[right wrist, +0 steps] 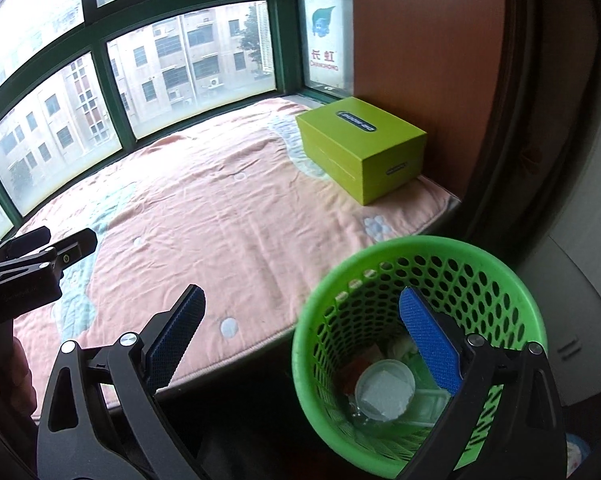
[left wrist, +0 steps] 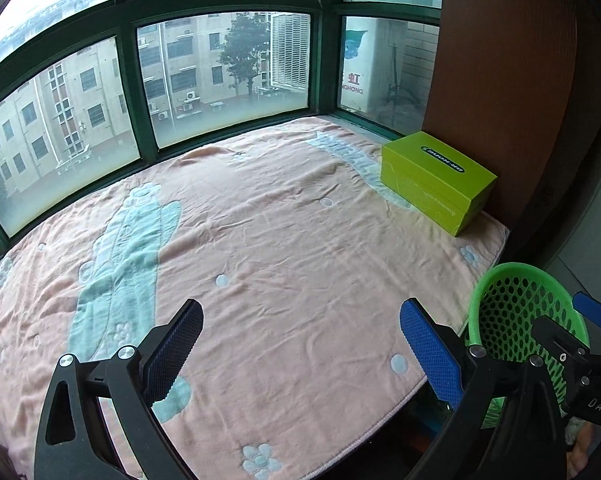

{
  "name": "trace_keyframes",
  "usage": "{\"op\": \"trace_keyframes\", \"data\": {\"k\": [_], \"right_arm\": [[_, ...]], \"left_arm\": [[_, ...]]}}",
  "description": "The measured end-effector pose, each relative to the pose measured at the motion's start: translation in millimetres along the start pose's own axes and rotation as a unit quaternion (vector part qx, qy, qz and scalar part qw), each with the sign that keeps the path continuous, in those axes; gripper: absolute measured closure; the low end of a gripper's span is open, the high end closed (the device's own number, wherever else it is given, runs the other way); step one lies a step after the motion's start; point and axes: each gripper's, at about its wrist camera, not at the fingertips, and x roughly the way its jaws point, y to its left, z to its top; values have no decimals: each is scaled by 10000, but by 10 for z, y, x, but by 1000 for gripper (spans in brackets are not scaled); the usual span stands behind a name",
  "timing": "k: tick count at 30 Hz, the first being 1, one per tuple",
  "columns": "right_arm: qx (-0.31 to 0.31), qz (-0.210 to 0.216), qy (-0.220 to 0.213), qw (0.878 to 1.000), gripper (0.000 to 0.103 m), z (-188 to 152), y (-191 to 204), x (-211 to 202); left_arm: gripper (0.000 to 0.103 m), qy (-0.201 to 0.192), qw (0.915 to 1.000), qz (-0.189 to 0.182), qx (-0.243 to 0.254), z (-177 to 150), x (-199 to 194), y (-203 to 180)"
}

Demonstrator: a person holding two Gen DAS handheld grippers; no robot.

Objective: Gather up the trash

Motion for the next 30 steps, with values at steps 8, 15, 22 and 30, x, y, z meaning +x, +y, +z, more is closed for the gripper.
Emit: {"op": "trace_keyframes", "data": {"k": [8, 15, 22, 30], "right_arm": [[-120, 229, -51, 9997, 6, 84, 224, 84], [-247, 245, -122, 9993, 5, 116, 390, 120], [-339, 233, -130, 9991, 5, 105, 482, 163], [-364, 236, -169, 9989, 5, 114, 524, 164]], "left_arm": [[7, -87, 9993, 306, -188, -18, -83, 311], [7, -139, 9973, 558, -450, -63, -157, 550], [7, -132, 9953, 778, -567, -147, -189, 661], [7, -112, 9929, 975, -678, -202, -213, 762]]}}
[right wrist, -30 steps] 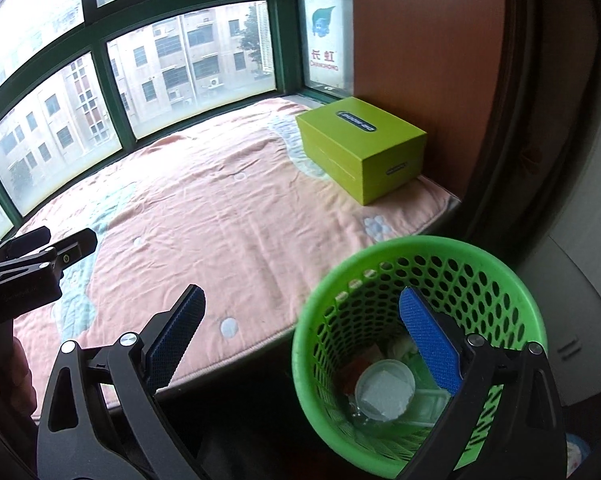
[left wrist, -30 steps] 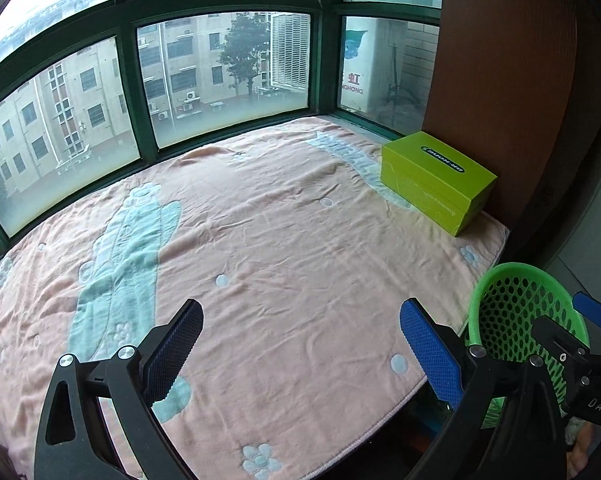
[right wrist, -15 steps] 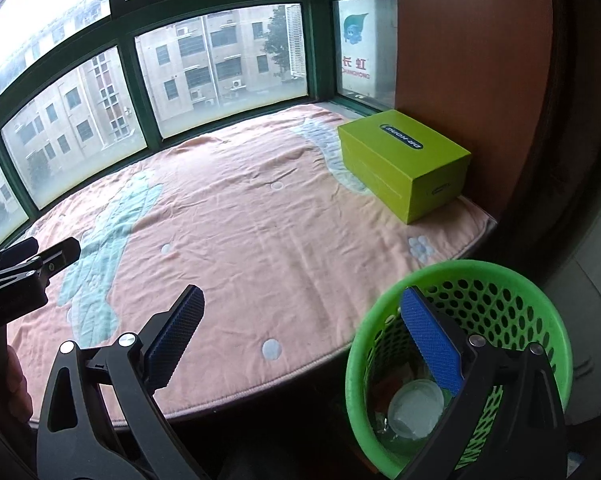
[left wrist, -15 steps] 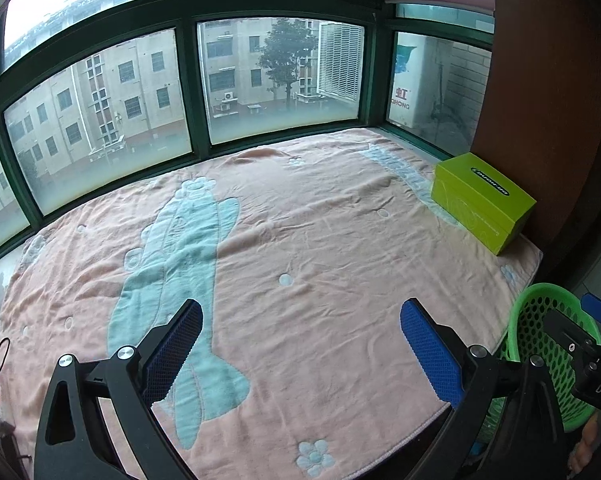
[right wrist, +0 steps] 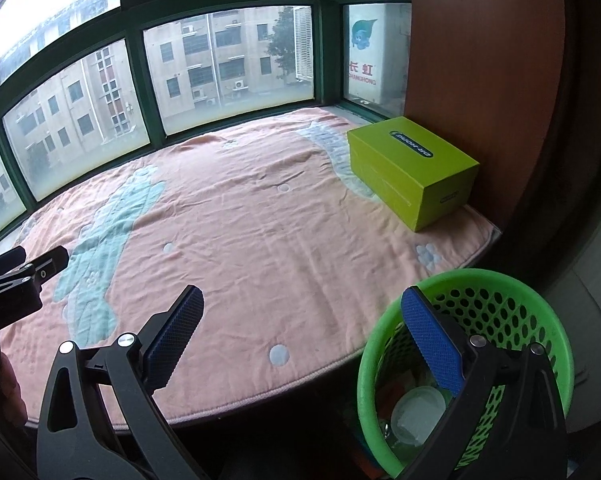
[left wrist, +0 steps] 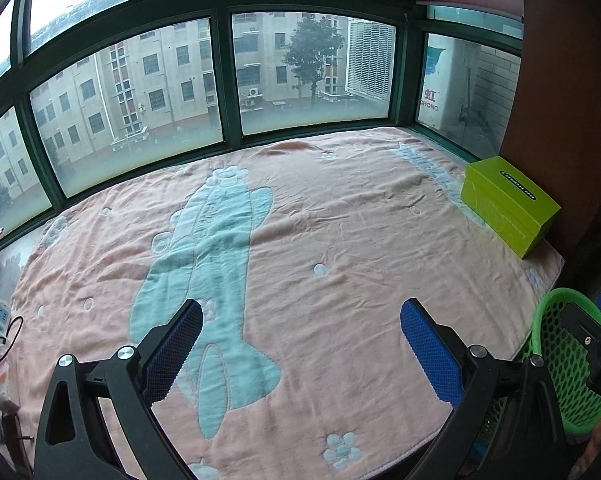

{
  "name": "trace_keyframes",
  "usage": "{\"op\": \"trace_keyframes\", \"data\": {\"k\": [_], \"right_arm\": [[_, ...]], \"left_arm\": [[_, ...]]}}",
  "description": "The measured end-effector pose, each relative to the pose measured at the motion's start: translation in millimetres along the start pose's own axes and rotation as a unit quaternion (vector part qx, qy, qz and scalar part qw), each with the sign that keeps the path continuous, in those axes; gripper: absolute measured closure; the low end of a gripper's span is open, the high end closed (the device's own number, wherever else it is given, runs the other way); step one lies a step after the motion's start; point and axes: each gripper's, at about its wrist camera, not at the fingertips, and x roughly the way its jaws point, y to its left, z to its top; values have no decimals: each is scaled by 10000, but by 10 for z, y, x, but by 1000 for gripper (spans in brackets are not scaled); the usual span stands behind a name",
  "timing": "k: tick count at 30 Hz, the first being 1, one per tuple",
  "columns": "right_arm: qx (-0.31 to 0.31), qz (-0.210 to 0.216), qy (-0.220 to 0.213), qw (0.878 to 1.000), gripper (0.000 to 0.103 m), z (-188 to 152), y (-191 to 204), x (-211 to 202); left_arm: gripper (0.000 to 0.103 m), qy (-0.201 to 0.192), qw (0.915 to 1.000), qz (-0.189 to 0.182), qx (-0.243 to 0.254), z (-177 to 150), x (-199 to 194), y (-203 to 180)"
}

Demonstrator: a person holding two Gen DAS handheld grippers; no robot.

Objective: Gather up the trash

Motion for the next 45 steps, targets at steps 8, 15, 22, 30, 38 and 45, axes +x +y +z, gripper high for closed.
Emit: {"op": "trace_keyframes", "data": {"k": [8, 15, 22, 30, 38, 45], "right_arm": [[-84, 13, -21, 10000, 5, 8, 85, 17], [-98, 43, 10, 9999, 5, -12, 121, 35], [-113, 60, 26, 9999, 5, -23, 156, 42], [-113, 74, 33, 9999, 5, -26, 170, 45], [-121, 89, 40, 9999, 5, -40, 193, 54], [-138, 109, 62, 9998, 5, -58, 235, 66]], "left_arm": [[7, -68, 9998, 156, -84, -6, -40, 84], [7, -93, 9996, 230, -161, -18, -48, 138], [7, -107, 9994, 274, -167, -25, -57, 148], [7, -110, 9994, 297, -170, -24, -64, 160], [7, -110, 9994, 288, -180, -26, -65, 161], [7, -99, 9994, 285, -178, -27, -63, 160]]}}
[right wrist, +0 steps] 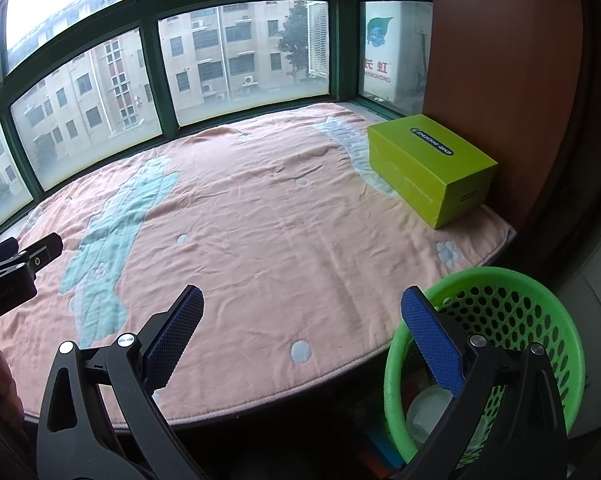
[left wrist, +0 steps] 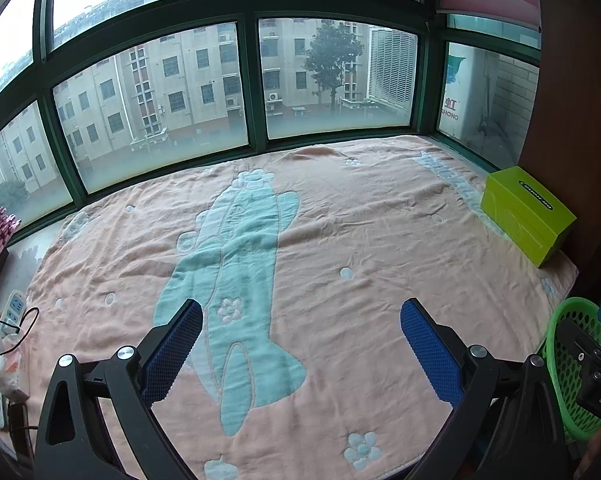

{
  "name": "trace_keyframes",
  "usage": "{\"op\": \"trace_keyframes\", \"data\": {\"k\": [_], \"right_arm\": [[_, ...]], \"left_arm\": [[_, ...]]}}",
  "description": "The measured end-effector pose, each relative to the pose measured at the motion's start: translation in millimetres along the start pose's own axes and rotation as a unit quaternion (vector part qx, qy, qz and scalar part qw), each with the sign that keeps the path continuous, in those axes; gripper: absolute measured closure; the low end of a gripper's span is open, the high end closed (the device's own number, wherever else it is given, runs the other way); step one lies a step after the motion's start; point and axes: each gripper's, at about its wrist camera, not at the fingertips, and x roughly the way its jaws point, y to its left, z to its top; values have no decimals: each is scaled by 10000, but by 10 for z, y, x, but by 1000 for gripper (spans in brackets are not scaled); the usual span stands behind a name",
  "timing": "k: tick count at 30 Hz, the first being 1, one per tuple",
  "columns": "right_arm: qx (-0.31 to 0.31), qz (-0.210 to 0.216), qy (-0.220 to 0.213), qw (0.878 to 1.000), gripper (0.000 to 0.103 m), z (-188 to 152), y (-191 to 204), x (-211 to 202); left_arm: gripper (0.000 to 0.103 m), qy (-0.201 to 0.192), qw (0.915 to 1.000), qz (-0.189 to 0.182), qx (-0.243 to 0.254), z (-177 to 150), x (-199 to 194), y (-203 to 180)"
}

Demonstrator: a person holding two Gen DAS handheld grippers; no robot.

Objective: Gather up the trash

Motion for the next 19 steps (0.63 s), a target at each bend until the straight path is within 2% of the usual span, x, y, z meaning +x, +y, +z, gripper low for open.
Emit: {"op": "trace_keyframes", "data": {"k": [8, 19], "right_arm": [[-1, 12, 14, 10000, 5, 1, 11, 8], [2, 27, 26, 10000, 5, -1, 38, 18]], "left_arm": [[7, -87, 9999, 44, 26, -15, -15, 27], [7, -9, 10000, 49, -30, -1, 16, 77]]}}
